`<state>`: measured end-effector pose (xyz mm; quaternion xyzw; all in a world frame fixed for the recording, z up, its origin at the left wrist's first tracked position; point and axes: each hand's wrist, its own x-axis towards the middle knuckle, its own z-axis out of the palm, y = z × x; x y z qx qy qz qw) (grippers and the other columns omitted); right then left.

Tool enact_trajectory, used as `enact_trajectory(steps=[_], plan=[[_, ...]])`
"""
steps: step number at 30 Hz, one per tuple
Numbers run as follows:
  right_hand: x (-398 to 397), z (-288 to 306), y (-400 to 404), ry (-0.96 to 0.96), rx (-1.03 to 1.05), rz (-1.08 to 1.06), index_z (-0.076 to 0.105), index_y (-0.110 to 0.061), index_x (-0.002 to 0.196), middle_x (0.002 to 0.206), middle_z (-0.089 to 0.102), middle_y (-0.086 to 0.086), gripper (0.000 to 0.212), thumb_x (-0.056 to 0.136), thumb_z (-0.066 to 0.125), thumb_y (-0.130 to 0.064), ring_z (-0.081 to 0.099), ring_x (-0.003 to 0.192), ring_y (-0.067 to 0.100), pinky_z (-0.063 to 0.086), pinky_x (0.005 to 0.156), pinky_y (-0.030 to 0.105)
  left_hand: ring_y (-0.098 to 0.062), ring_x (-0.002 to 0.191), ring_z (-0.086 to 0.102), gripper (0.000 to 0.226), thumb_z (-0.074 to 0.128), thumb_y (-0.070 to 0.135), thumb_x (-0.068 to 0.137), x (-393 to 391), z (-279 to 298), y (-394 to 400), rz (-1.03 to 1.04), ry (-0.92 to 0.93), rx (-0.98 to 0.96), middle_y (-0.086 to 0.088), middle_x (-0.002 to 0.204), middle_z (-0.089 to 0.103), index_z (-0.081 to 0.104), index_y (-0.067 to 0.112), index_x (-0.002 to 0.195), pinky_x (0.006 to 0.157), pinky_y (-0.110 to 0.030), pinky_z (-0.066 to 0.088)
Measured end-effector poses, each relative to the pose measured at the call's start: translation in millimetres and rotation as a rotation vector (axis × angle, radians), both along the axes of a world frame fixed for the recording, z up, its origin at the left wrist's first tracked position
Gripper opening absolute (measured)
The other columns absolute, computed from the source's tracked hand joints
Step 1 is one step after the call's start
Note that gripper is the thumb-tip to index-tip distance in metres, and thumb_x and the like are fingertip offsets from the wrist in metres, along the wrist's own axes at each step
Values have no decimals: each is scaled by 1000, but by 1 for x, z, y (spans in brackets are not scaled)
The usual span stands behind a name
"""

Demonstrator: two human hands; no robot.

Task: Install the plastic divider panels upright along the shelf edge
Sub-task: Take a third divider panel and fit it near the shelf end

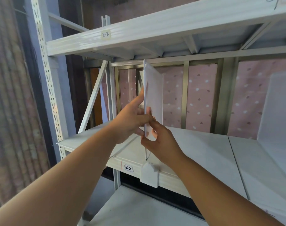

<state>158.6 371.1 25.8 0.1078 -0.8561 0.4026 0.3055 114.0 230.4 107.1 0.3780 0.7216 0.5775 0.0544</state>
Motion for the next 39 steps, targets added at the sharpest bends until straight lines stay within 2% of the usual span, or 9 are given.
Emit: enact_trajectory(steps=[5,10,19,28,31,33,35,36,39], plan=[[4,-2,3,-15,2,-10,12,-45,160,161,35,-17,87,95,68,-25,32,150,15,33,120,42,-39,107,77,86,65,0,102,2,-5,1,-6,-14,12,-16,125,77,30,51,161,96,-72,56],[8,-2,0,-23,2,-41,14,-43,160,159,41,-14,86,95,68,-24,43,143,17,35,119,41,-37,106,78,88,66,0,102,1,-9,2,-40,-21,26,-15,124,77,28,52,161,91,-66,62],[8,-10,-1,-19,-40,-85,21,-38,160,158,43,-11,81,95,68,-27,42,144,20,33,119,45,-35,104,78,87,67,4,101,1,-12,8,-21,29,-6,-19,123,76,26,51,161,89,-60,65],[2,-23,-3,1,-98,-138,22,-44,158,163,34,-12,81,93,69,-32,45,143,22,41,115,50,-22,95,81,91,67,8,102,0,-19,15,1,107,-3,-1,110,80,18,55,163,84,-53,68],[-1,-28,-2,17,-105,-159,26,-41,158,163,33,-14,80,92,70,-32,48,141,20,43,114,42,-16,95,80,92,66,9,102,-1,-22,17,22,133,-5,4,110,79,17,56,163,80,-47,69],[-2,-30,-1,24,-103,-155,21,-45,158,163,31,-16,83,92,69,-33,49,139,18,44,107,22,-12,96,79,90,67,13,103,-2,-23,19,33,153,-11,3,117,77,16,55,163,75,-41,70],[-2,-32,-2,19,-109,-144,13,-52,157,164,28,-17,87,92,68,-33,51,137,16,37,87,-3,-11,97,78,88,66,14,103,-2,-24,19,33,168,-5,4,124,74,16,58,162,68,-33,69],[-2,-33,-3,15,-108,-148,11,-53,156,164,27,-18,88,92,68,-34,52,136,16,33,79,-9,-16,97,78,88,65,13,104,-2,-25,19,31,167,4,5,126,72,17,62,159,67,-32,68],[2,-35,-4,26,-80,-161,19,-51,156,161,26,-23,83,86,63,-42,55,130,10,31,83,-6,-19,94,77,89,65,10,103,-3,-27,17,24,148,30,2,126,72,18,73,145,70,-36,68]])
